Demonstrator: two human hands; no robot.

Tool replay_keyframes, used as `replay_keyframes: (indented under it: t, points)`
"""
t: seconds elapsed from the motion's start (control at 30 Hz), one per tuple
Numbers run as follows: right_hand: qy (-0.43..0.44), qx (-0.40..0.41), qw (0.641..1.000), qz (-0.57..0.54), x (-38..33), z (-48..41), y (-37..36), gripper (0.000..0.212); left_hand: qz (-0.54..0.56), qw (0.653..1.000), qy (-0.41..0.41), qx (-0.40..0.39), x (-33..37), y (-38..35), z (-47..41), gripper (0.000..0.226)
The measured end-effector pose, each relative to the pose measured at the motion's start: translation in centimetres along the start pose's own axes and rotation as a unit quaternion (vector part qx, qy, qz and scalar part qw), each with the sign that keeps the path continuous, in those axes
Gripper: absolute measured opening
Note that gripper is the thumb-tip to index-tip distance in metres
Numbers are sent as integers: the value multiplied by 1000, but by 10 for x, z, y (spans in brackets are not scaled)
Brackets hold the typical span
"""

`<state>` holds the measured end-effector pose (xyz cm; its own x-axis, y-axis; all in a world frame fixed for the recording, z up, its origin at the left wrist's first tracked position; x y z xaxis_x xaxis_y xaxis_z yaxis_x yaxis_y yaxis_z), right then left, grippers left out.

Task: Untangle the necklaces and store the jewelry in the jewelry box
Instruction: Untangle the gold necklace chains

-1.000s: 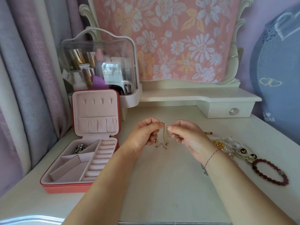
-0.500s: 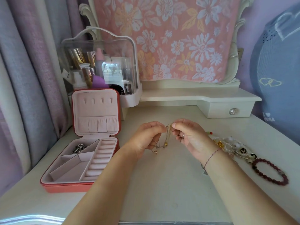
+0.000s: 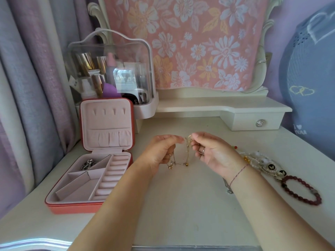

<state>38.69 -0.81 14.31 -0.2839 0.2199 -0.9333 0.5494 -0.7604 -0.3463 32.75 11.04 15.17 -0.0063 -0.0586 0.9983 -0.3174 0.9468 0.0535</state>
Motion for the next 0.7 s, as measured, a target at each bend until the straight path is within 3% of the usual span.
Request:
replay_keyframes:
  t: [0.37, 0.7]
  points:
    - [2, 17, 977, -212, -8, -1, 15, 7, 3, 1000, -5, -1, -1, 1, -2, 6]
    - [2, 3, 975, -223, -11, 1, 13, 13, 3, 998, 9, 62, -6, 16, -8, 15]
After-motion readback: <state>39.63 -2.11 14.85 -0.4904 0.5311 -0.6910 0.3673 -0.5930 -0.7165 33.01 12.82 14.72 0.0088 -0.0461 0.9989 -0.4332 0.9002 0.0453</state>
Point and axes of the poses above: each hand's wrist, its own z-axis away from the middle knuckle, its own y-axis out of the back of the hand, x = y × z, the point moved 10 cm from there along -z, towards the middle knuckle, and after that the axes turned 4 degrees about -y, right-handed, at the moved point
